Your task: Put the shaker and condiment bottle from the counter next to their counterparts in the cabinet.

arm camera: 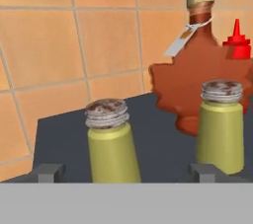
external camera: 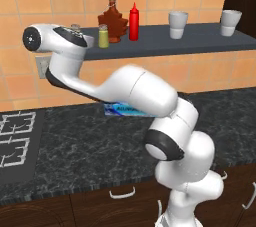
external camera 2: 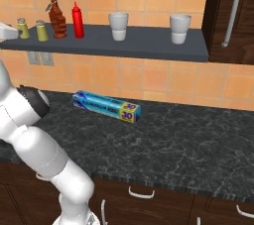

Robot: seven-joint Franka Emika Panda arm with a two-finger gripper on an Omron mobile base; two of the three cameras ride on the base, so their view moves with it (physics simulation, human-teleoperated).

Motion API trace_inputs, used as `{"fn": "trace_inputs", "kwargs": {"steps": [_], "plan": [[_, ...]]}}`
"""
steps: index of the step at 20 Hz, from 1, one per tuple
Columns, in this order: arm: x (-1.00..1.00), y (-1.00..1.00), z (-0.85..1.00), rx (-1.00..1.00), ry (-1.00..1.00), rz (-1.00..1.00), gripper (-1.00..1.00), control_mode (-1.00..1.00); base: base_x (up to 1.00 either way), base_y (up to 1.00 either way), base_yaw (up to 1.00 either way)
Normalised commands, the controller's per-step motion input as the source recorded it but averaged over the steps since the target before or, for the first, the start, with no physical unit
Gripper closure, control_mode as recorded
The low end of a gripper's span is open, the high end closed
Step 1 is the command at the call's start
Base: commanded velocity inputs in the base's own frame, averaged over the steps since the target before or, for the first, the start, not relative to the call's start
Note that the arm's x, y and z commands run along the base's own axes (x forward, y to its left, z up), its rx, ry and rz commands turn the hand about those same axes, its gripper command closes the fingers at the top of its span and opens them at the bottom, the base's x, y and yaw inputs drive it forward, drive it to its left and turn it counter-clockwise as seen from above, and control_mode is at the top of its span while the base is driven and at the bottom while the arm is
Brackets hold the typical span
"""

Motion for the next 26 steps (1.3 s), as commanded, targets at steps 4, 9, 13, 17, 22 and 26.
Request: {"fn": "trace_inputs", "kwargs": {"steps": [4,9,13,17,22,26], "plan": [[-0.70,0.05,0.07,0.04,0.00,-0.01,-1.00,-1.00,0.00,0.00,0.00],[-0.97,0.00,0.05,0.03,0.00,0.02,-1.00,-1.00,0.00,0.00,0.00],[-1.00,-0.02,0.02,0.01,0.00,0.18,-1.00,-1.00,0.00,0.00,0.00],[-1.00,-0.29,0.00,0.00,-0.03,0.49,-1.00,-1.00,0.00,0.00,0.00],[-1.00,-0.42,0.00,0.00,-0.07,0.57,-1.00,-1.00,0.00,0.00,0.00],[-1.00,-0.44,0.00,0.00,-0.06,0.59,-1.00,-1.00,0.00,0.00,0.00]]}}
